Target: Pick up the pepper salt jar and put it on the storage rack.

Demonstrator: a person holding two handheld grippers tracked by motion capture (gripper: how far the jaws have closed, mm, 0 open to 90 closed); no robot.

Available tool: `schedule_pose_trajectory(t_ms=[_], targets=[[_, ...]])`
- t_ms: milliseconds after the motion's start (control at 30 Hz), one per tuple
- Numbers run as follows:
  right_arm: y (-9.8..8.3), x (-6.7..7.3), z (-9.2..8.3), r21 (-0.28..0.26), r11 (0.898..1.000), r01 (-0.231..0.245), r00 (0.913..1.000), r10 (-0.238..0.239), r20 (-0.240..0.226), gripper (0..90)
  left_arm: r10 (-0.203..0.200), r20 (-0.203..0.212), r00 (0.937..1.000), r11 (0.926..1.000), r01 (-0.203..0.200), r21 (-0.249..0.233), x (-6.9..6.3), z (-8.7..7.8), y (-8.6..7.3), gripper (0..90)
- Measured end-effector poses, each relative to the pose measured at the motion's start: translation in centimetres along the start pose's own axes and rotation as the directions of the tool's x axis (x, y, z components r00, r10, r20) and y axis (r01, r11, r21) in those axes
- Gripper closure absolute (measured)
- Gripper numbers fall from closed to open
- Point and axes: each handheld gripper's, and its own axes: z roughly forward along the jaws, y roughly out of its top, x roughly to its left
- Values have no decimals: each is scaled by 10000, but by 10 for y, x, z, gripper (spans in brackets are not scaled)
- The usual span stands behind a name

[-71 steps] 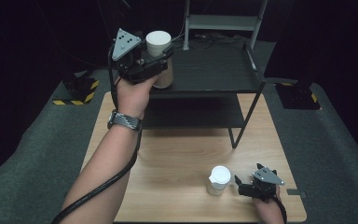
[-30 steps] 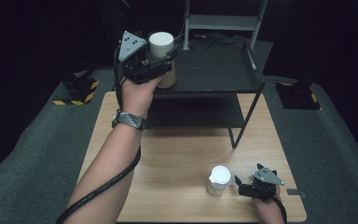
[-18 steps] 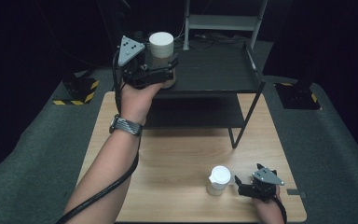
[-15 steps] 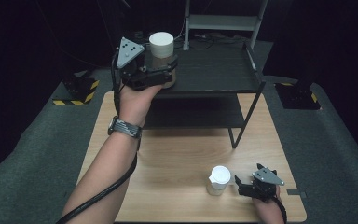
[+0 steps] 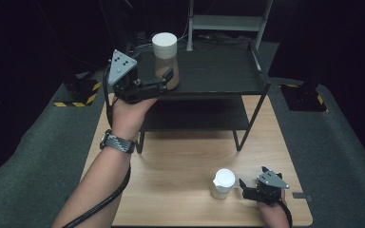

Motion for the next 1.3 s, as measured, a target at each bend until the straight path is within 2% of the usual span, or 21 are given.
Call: schedule_pose_trajectory(t_ms=[200, 333, 700, 833, 1300], targets=[[0, 0, 0, 1, 10000, 14, 10000, -14, 1, 0, -52, 14, 10000, 9999, 52, 116, 1, -10, -7, 4], [0, 0, 0, 11, 10000, -5, 10000, 5, -7, 0, -222, 99, 9997, 9996, 220, 170, 3, -16, -13, 4], [1, 0, 0, 48, 10000, 64, 10000, -64, -2, 0, -20, 272, 9996, 9995, 12, 307, 2, -32, -31, 4], [1, 1, 0, 56, 9999, 86, 10000, -86, 2, 0, -126, 356, 9993, 9991, 111, 417, 0, -38, -38, 4], [1, 2, 1, 74, 9999, 109, 9999, -109, 8, 0, -7, 446, 9990, 9951, -37, 990, -6, -56, -76, 4]])
